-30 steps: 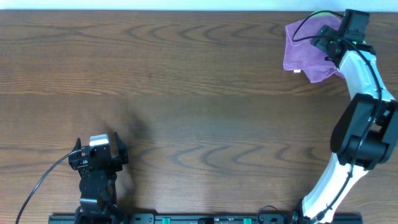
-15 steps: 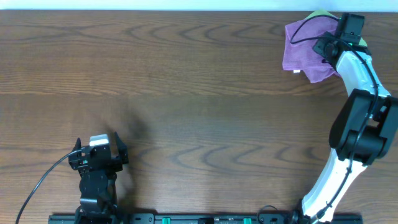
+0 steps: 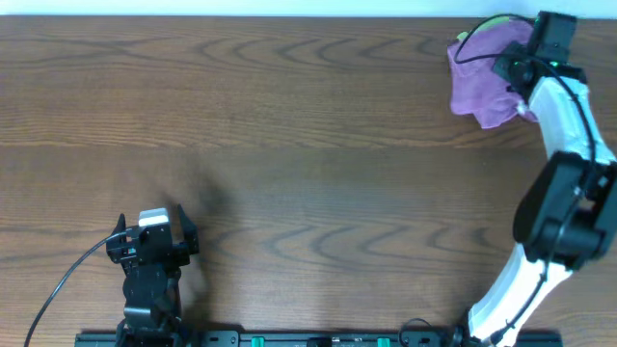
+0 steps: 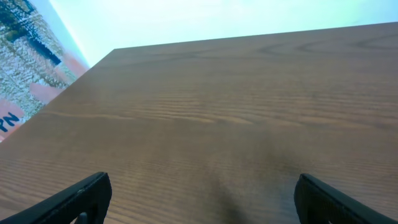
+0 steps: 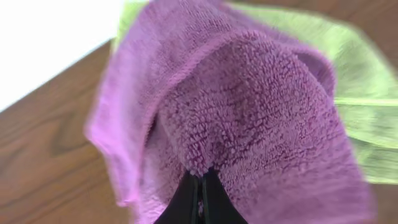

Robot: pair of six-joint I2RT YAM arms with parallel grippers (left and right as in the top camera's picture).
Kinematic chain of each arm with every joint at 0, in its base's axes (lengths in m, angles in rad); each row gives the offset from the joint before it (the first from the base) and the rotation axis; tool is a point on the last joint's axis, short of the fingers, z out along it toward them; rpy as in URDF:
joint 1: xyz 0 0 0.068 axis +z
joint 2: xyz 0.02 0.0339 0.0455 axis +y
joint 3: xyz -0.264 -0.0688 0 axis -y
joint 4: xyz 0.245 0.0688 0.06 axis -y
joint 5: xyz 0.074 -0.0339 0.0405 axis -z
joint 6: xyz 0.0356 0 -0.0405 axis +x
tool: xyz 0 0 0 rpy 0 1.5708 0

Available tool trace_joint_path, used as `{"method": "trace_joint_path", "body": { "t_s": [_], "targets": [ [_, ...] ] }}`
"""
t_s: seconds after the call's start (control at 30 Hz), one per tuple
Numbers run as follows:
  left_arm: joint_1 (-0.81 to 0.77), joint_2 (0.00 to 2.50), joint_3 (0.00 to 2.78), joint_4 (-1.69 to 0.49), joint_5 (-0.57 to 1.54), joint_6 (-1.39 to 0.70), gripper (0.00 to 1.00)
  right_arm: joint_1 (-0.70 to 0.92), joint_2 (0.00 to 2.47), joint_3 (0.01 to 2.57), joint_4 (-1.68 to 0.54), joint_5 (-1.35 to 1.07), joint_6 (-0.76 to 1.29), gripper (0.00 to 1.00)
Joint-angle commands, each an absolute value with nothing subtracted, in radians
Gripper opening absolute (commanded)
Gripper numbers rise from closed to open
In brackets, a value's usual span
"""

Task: Fold the cloth
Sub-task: 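Close the right gripper on the pink cloth's edge, then drag the pink cloth with the right gripper toward the table center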

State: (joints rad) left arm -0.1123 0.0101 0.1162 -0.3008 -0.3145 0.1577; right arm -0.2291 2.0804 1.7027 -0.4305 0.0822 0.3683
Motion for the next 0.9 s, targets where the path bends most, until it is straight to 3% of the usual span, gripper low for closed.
{"method": "trace_joint_path", "body": {
  "t_s": [0.0,0.43,0.87],
  "targets": [
    [-0.112,0.004,0.101,-0.326,-0.322,0.161,0.95,-0.202,1.949,1.721,-0.465,0.091,0.316,0.01],
    [-0.112,0.004,0.101,-0.326,-0.322,0.160,0.95,-0.031,1.730,1.721,-0.900,0.028,0.202,0.01],
    [-0.112,0.004,0.101,-0.326,-0.322,0.161,0.95,0.408,1.681,1.720,-1.101,-0.144,0.088,0.01]
  ]
}}
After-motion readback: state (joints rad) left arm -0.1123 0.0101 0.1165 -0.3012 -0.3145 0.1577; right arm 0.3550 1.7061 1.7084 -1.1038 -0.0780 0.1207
